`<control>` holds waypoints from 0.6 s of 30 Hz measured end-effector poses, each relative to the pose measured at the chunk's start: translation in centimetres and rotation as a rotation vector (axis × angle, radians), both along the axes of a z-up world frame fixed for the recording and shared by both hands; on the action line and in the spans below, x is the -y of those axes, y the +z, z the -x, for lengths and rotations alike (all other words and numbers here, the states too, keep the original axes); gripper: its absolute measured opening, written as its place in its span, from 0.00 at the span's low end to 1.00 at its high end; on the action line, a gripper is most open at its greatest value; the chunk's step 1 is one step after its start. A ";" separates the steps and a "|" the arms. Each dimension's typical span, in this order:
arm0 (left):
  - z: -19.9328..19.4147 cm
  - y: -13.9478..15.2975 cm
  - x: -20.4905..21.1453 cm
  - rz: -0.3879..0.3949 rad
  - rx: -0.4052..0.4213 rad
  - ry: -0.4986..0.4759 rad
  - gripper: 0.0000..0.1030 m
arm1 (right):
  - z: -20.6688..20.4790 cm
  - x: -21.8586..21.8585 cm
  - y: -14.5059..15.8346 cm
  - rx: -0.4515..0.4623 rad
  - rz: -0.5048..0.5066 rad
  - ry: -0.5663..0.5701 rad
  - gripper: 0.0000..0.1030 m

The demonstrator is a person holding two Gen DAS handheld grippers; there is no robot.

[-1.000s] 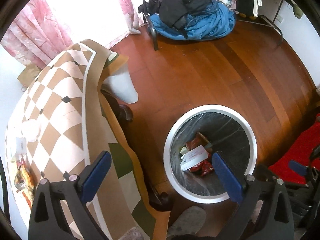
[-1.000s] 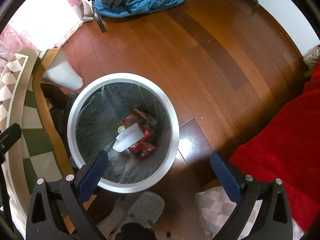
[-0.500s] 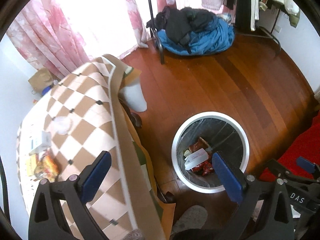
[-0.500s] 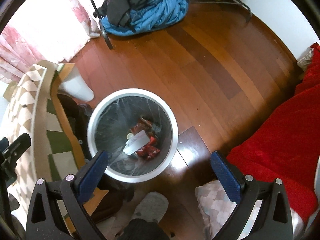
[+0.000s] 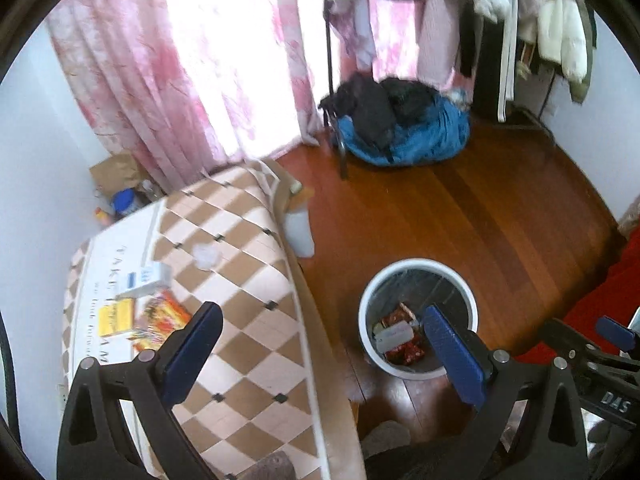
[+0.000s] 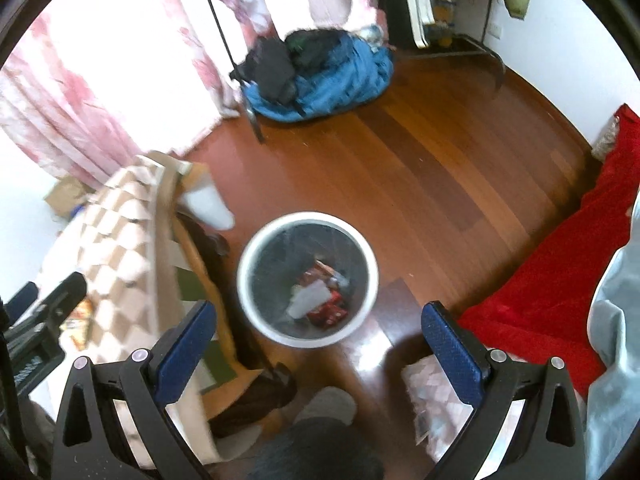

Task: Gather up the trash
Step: 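Move both grippers back over the table toward the remaining trash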

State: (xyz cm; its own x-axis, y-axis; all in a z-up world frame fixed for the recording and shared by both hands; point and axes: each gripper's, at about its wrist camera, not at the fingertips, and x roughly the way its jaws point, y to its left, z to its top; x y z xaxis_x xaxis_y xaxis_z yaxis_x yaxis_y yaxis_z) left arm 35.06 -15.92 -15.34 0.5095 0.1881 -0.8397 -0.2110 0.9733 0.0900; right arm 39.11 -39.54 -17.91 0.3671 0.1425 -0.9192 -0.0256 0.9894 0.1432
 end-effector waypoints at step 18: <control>11.8 -3.0 -26.7 -0.128 -0.065 0.597 1.00 | 1.5 -23.8 0.4 -0.075 -0.267 0.305 0.84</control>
State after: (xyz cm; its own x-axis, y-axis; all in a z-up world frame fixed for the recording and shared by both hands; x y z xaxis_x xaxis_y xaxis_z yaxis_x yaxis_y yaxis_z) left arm 23.28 10.76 -18.35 0.2333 0.5265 -0.8176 -0.7067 0.6693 0.2293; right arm 37.61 -15.70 -17.50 0.2045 0.4719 -0.8576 -0.2913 0.8658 0.4069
